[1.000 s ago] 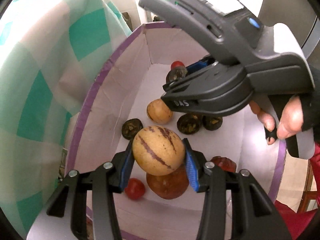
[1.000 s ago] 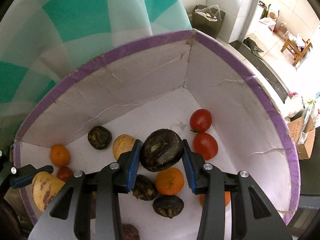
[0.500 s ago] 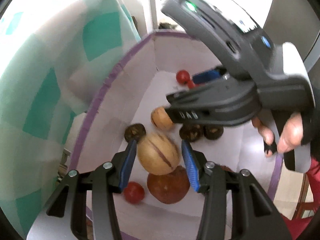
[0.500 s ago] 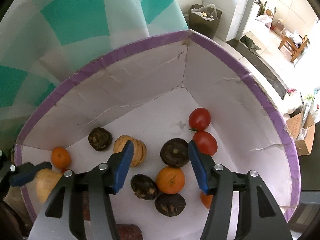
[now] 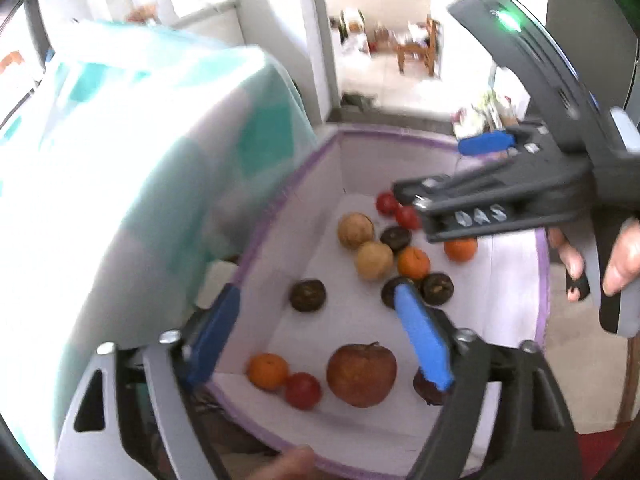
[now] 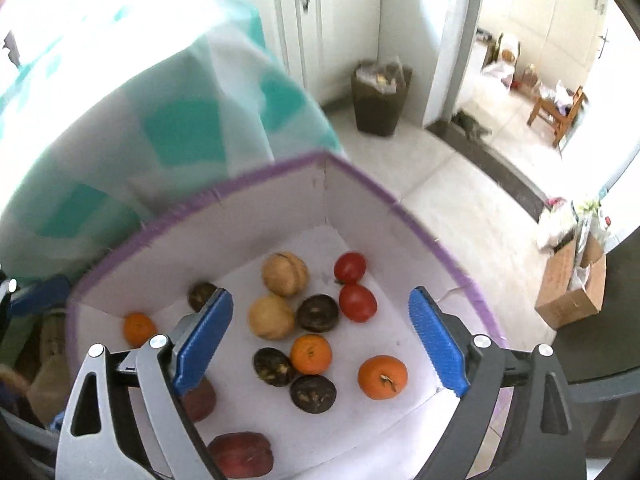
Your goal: Organize fruits
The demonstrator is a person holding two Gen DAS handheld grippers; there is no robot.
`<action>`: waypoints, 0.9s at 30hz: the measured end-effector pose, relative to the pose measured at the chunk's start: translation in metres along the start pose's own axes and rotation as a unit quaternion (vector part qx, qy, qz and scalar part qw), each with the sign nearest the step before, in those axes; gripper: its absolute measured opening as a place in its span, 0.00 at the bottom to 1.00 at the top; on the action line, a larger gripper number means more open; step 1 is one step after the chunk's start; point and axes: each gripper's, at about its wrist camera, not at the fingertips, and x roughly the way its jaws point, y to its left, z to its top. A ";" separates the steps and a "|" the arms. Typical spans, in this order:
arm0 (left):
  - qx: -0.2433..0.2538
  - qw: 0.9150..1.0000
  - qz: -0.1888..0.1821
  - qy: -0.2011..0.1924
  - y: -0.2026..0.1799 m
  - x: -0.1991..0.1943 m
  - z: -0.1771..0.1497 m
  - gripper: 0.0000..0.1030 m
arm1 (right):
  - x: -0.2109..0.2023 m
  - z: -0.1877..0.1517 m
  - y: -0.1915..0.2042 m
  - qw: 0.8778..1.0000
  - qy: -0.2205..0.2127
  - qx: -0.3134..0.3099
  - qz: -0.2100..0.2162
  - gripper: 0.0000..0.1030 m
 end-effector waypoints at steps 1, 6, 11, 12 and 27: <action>-0.001 1.000 0.008 -0.008 0.001 -0.006 0.000 0.96 | -0.006 -0.002 0.002 1.000 -0.004 0.001 0.000 0.84; -0.002 1.000 0.013 -0.007 0.003 -0.019 0.003 0.98 | -0.009 -0.021 0.005 0.999 0.018 0.036 -0.018 0.84; -0.012 0.999 0.013 0.034 0.005 -0.005 -0.006 0.98 | 0.008 -0.031 0.002 0.995 0.056 0.078 -0.019 0.84; -0.017 0.999 0.009 0.040 0.008 -0.005 -0.007 0.98 | 0.012 -0.032 0.003 0.994 0.063 0.084 -0.018 0.84; -0.029 0.997 -0.001 0.066 0.012 0.009 -0.012 0.98 | 0.027 -0.034 0.014 0.993 0.086 0.079 -0.012 0.84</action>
